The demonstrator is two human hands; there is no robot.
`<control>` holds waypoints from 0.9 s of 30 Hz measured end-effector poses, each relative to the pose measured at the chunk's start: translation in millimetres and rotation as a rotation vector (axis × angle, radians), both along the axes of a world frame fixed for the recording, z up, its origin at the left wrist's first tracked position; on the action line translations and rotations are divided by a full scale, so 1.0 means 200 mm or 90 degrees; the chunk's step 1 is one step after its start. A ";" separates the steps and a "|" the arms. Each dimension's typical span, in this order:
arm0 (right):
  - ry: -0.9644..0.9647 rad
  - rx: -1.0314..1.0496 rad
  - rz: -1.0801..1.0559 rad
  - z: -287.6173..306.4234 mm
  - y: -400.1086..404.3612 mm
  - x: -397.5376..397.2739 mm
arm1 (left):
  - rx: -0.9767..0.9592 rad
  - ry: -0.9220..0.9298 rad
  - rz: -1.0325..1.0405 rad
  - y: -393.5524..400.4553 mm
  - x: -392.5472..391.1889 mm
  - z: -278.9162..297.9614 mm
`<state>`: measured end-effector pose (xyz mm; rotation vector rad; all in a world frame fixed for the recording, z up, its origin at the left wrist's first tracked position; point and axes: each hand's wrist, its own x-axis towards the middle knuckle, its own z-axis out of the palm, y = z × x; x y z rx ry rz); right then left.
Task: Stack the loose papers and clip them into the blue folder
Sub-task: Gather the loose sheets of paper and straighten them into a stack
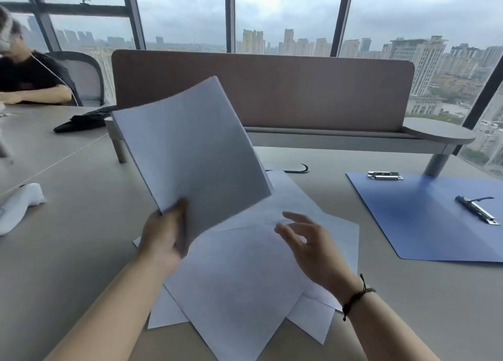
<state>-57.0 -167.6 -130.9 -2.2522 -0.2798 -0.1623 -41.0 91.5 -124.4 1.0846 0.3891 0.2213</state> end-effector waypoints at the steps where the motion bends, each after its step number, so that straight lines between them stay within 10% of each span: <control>1: 0.008 -0.160 0.017 -0.02 0.01 0.03 | -0.058 0.012 -0.014 0.02 0.00 0.00; 6: 0.022 -0.394 0.090 -0.09 0.12 0.15 | -0.154 0.029 -0.075 0.04 0.00 -0.02; 15: 0.024 -0.432 0.089 -0.10 0.24 0.20 | -0.123 0.025 -0.090 0.04 0.02 -0.04; 20: -0.224 -0.370 -0.006 -0.09 0.21 0.18 | -0.153 -0.021 -0.085 0.03 -0.02 0.02; 24: -0.386 -0.064 -0.139 0.02 0.11 0.12 | -0.168 -0.082 -0.103 0.04 -0.05 0.08; 27: -0.206 0.359 -0.230 0.17 0.01 0.06 | -0.137 -0.085 -0.095 0.05 -0.04 0.06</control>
